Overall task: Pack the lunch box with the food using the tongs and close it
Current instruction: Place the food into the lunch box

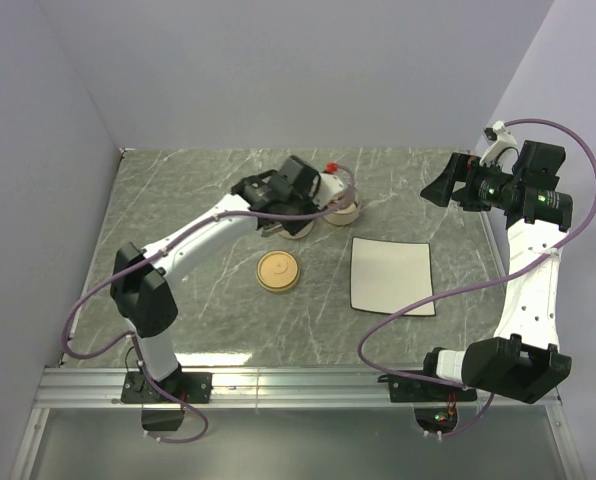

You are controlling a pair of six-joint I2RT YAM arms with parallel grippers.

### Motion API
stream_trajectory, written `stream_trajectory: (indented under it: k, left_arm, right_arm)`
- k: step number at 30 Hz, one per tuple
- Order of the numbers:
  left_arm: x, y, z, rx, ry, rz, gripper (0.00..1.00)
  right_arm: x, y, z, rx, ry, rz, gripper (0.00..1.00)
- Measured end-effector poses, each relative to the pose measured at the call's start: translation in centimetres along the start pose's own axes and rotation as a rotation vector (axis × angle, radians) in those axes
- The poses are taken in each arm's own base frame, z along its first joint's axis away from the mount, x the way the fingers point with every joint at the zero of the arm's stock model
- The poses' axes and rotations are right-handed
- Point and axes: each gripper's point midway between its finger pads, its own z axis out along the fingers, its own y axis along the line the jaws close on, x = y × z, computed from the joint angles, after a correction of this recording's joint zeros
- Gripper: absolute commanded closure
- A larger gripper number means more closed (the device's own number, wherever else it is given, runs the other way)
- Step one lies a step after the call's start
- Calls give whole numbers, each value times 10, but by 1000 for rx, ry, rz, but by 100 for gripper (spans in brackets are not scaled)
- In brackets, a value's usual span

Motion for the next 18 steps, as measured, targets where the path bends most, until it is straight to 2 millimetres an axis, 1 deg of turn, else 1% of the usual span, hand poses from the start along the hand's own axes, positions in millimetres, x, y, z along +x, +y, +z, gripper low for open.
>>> stream_trajectory:
  k: [1, 2, 3, 5, 7, 8, 10, 12, 15, 18]
  left_arm:
    - [3, 7, -3, -6, 1, -15, 81]
    - [9, 20, -7, -20, 2, -43, 81]
    - [14, 30, -9, -28, 6, -64, 81]
    - [25, 47, -12, -45, 16, -106, 81]
    - [41, 65, -12, -64, 39, -157, 80]
    - [46, 70, -11, -68, 46, -174, 80]
    - [57, 79, -9, -72, 63, -203, 80]
    - [65, 83, -7, -67, 76, -221, 80]
    - [73, 86, -4, -59, 85, -240, 80]
    - [76, 87, -2, -52, 83, -249, 80]
  right_arm:
    - [0, 0, 0, -1, 0, 0, 0]
    - [0, 0, 0, -2, 0, 0, 0]
    - [0, 0, 0, -3, 0, 0, 0]
    - [0, 1, 0, -4, 0, 0, 0]
    - [0, 1, 0, -4, 0, 0, 0]
    - [0, 1, 0, -4, 0, 0, 0]
    - [0, 1, 0, -4, 0, 0, 0]
    - [0, 0, 0, -3, 0, 0, 0]
    - [0, 0, 0, -3, 0, 0, 0]
    - [0, 0, 0, -3, 0, 0, 0]
